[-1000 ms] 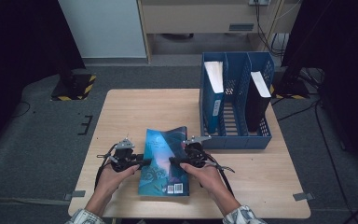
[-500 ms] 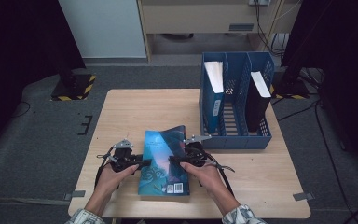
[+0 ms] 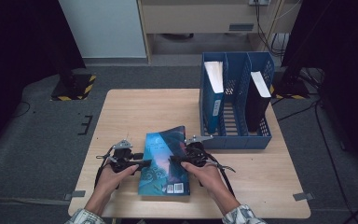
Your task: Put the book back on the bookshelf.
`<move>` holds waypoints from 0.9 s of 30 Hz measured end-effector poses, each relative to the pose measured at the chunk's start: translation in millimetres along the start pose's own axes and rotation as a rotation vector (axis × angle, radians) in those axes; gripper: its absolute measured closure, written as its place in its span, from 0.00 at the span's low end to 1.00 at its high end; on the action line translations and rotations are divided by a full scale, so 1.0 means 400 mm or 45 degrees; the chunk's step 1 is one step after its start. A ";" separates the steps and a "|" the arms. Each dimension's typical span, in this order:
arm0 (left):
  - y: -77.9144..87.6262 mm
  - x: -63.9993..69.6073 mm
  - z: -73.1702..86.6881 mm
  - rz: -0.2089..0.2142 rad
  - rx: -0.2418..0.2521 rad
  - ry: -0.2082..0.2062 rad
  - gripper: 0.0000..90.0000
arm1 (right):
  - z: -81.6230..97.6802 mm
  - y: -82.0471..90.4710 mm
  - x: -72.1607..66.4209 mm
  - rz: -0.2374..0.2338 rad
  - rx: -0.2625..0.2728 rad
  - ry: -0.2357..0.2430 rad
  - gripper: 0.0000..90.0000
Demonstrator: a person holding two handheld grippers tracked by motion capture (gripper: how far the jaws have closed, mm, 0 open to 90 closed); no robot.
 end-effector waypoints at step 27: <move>0.021 -0.023 -0.026 -0.083 0.007 0.000 0.85 | -0.022 0.011 -0.018 0.040 0.033 0.041 0.67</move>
Point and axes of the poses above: each handheld gripper's, and its own axes: y roughly backward along the jaws, z roughly out of its underside, x roughly to its right, the point moved 8 cm from there along -y, roughly forward along the jaws, and after that the axes turned 13 degrees about -y, right-handed, at the moved point
